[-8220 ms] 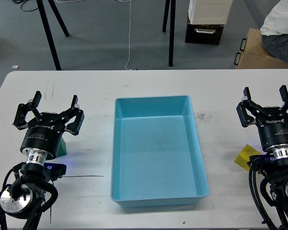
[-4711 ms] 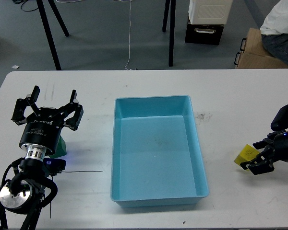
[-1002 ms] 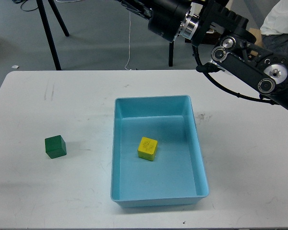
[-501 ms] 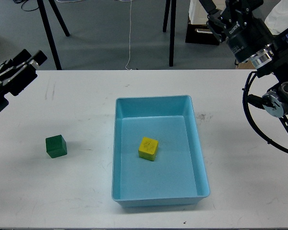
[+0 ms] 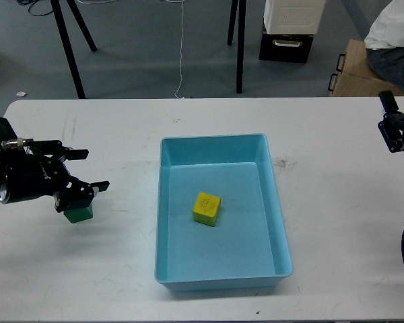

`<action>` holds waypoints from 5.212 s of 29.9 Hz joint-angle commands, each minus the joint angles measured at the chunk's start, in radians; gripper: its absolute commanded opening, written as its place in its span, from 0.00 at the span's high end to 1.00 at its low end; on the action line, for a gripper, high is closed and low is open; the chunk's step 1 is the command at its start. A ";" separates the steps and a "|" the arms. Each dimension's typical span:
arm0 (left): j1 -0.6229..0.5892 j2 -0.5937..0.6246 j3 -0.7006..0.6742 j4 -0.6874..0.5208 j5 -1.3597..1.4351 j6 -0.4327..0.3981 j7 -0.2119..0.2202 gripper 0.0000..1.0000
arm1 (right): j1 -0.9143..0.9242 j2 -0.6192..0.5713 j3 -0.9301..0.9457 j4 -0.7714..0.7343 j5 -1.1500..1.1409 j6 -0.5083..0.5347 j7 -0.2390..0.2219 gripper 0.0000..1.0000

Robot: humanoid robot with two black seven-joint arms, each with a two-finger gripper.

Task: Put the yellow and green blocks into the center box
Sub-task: 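Lower the left gripper onto the green cube and grasp it, then carry the green cube with the left gripper onto the yellow cube, then open the left gripper and lift it off the green cube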

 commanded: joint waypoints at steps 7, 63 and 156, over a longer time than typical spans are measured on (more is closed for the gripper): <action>-0.023 -0.049 0.107 0.153 0.003 0.003 0.000 0.05 | -0.058 0.003 0.014 0.014 0.000 -0.027 0.002 0.01; -0.210 -0.135 0.196 0.373 0.003 0.003 0.000 0.89 | -0.171 0.016 0.020 0.072 0.007 -0.068 0.006 0.01; -0.039 -0.621 -0.321 0.198 -0.947 -0.147 0.000 0.01 | -0.104 0.080 0.016 -0.009 0.202 -0.041 0.054 0.01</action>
